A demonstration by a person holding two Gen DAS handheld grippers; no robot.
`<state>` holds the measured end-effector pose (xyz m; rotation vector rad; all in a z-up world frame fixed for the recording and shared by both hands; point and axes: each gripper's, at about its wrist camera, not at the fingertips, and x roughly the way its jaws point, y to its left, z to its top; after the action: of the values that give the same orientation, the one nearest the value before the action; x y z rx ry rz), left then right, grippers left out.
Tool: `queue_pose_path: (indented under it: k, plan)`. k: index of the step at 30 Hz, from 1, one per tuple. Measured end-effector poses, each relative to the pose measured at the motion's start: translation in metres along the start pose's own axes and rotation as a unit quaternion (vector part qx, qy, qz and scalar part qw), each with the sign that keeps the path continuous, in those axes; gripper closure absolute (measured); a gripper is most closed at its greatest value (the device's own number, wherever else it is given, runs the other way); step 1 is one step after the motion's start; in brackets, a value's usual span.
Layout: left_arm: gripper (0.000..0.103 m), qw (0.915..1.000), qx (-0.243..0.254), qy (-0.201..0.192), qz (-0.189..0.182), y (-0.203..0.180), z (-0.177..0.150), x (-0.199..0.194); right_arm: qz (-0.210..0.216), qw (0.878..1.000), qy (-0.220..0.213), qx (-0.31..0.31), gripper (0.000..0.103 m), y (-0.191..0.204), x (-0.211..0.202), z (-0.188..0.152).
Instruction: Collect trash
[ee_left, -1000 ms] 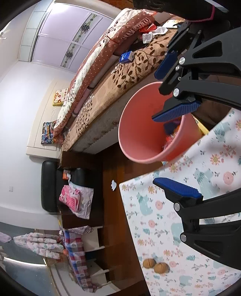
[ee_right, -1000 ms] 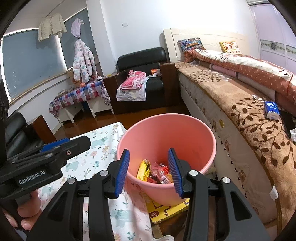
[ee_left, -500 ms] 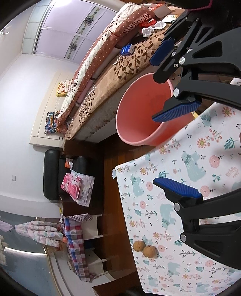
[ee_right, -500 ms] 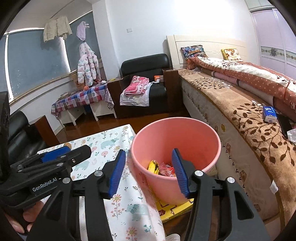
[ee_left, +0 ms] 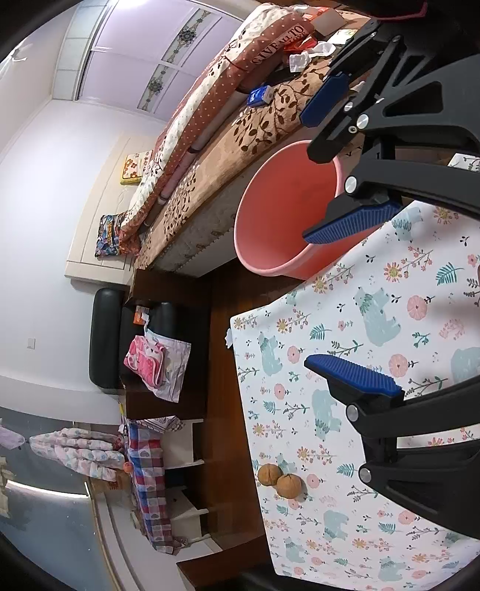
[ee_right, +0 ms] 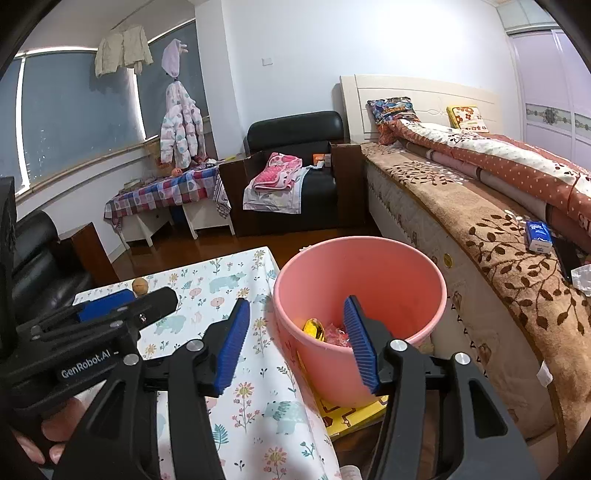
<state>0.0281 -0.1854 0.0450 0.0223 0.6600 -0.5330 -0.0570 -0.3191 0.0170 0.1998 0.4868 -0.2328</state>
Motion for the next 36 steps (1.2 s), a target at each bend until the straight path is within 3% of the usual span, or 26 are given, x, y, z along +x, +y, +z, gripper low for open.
queue_pose_path:
  k: [10,36]
  plan:
    - [0.042,0.9998,0.006,-0.016,0.012,0.0006,-0.0003,-0.0078,-0.005,1.0,-0.005,-0.001,0.039,0.0012,-0.0001,0.0017]
    - [0.042,0.9998,0.002,-0.011,0.015,0.0029,-0.0033,-0.0066,-0.012,1.0,-0.014,0.006,0.039,-0.001,-0.0047,0.0001]
